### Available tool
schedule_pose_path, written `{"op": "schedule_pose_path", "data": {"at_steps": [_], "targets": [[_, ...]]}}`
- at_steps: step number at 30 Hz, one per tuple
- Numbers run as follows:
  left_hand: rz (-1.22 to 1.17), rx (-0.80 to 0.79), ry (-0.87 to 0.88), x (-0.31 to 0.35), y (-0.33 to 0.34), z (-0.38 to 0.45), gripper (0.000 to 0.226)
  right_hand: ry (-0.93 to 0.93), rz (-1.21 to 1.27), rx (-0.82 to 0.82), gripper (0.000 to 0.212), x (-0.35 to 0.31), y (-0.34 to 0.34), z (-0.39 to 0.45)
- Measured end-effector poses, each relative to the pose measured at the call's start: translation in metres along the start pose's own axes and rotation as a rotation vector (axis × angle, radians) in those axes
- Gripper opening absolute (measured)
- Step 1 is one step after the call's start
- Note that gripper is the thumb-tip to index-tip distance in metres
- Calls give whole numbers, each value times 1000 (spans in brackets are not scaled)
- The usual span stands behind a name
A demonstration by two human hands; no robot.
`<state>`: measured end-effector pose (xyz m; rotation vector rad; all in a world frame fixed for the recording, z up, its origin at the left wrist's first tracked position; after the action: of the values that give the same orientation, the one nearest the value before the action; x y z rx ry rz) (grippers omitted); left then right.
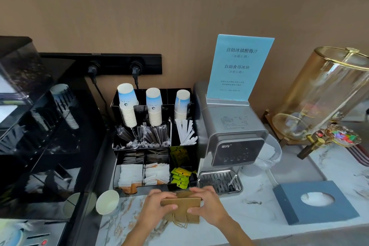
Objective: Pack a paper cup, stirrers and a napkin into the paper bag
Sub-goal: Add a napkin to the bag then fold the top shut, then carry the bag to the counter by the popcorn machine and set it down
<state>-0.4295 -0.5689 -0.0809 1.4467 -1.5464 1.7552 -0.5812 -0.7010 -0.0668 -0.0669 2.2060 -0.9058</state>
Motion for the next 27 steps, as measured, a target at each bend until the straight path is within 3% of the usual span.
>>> {"op": "schedule_pose_path", "data": {"at_steps": [6, 9, 11, 13, 19, 21, 27], "targets": [[-150, 54, -76, -1, -4, -1, 26, -6, 13, 88, 20, -1, 5, -4], [-174, 47, -81, -4, -6, -8, 20, 16, 108, 58, 31, 2, 14, -9], [-205, 41, -103, -9, -7, -14, 14, 72, 160, 69, 13, 11, 22, -6], [-242, 17, -112, -14, -8, -17, 15, 89, 177, 86, 35, 22, 28, 0], [-196, -110, -85, -15, -13, -14, 20, 188, 273, 96, 39, 30, 40, -3], [-141, -134, -84, -13, -14, -10, 16, 251, 336, 114, 54, 36, 43, -8], [-121, -184, -87, 10, -6, -8, 25, 312, 425, 280, 37, 37, 26, -47]]}}
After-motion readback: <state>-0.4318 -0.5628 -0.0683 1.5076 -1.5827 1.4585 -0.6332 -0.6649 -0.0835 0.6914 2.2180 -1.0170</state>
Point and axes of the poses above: each hand's wrist, its own z-axis towards the middle knuckle, its own y-axis out of the palm, x = y × z, the point moved 4 cm from there along z, towards the middle knuckle, and after that the axes turned 12 degrees about y, right-handed, at the moved point
